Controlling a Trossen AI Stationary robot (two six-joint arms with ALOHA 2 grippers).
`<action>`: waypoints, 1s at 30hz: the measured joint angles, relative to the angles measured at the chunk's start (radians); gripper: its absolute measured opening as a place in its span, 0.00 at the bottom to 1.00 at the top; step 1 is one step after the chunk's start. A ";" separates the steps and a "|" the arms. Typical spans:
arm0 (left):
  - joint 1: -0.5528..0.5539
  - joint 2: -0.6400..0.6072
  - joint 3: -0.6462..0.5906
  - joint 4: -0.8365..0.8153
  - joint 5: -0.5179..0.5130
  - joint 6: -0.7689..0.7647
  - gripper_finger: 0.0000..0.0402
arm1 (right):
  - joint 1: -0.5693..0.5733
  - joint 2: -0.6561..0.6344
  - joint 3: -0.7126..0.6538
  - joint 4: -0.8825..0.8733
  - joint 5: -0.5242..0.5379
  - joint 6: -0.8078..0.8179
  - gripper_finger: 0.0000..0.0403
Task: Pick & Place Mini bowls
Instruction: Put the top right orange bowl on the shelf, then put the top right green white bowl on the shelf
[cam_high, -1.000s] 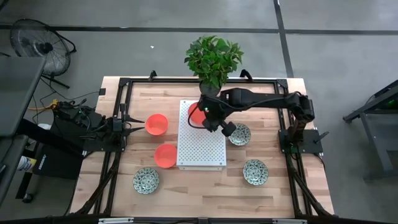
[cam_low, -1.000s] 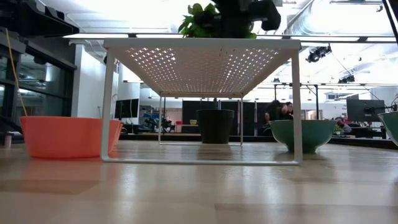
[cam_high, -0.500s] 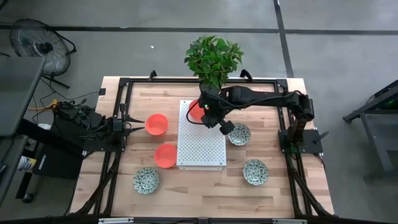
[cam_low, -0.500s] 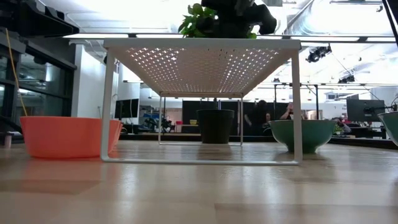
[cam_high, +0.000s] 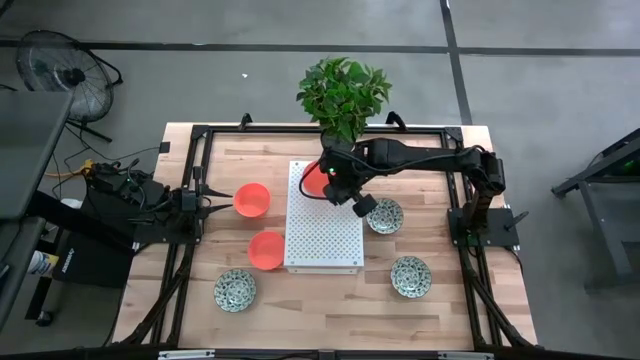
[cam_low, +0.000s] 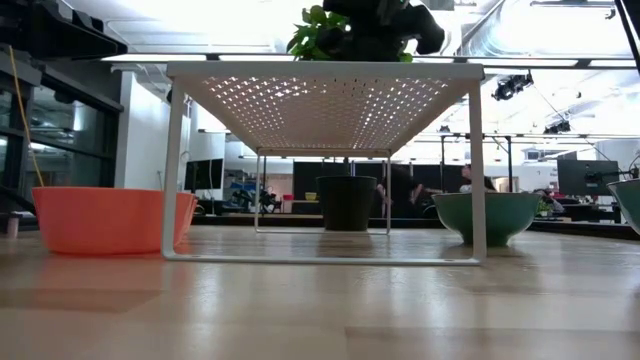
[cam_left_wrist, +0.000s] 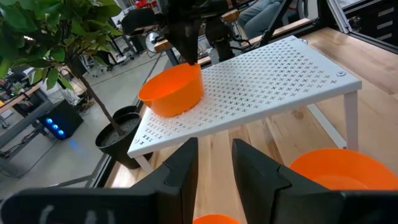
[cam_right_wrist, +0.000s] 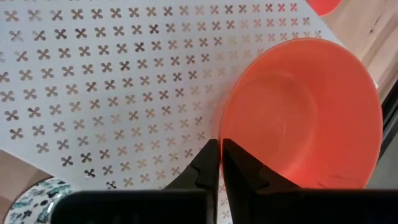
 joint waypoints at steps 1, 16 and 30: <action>0.000 0.000 0.000 0.000 0.000 0.000 0.24 | 0.000 0.000 0.000 0.000 0.000 0.007 0.02; 0.000 0.000 0.000 0.000 0.000 0.000 0.24 | 0.012 -0.068 0.001 -0.001 0.031 0.206 0.31; 0.000 0.000 0.000 0.000 0.000 0.000 0.24 | 0.021 -0.115 -0.007 -0.325 0.110 0.683 0.40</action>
